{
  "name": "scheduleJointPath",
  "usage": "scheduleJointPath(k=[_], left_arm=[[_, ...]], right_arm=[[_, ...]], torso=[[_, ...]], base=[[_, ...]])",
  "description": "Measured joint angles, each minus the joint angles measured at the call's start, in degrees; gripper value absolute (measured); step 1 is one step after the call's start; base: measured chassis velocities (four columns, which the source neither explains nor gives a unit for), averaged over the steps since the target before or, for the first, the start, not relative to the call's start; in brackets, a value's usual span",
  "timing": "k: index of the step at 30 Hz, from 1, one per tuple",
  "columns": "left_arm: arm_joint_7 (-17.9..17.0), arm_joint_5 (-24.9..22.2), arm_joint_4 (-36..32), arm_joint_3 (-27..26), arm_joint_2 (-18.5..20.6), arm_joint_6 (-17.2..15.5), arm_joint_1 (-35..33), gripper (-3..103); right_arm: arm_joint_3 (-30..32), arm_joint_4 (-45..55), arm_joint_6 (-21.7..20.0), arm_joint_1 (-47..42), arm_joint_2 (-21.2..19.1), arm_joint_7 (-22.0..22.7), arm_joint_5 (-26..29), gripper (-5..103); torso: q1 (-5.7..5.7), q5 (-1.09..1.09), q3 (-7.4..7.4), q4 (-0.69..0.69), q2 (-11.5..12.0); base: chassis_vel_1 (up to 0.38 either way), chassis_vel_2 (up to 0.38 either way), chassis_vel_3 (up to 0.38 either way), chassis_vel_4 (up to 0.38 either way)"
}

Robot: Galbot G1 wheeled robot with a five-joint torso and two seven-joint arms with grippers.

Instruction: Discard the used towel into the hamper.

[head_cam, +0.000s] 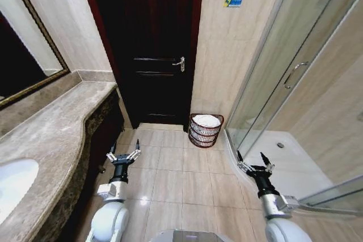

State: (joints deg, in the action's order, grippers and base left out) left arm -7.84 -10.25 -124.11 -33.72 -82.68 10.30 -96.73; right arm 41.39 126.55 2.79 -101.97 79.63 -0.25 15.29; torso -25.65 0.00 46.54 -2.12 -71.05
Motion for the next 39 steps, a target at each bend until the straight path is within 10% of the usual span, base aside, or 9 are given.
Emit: scheduleJointPath(k=[39], left_arm=[[0.2, -0.9, -1.4, 0.6, 0.3, -1.0, 0.1, 100]], right_arm=[[1.6, 0.5, 1.1, -1.3, 0.8, -0.6, -0.3, 100]], torso=[[0.00, 0.00, 0.00, 0.00, 0.0]], base=[[0.041, -0.040, -0.039, 0.037]])
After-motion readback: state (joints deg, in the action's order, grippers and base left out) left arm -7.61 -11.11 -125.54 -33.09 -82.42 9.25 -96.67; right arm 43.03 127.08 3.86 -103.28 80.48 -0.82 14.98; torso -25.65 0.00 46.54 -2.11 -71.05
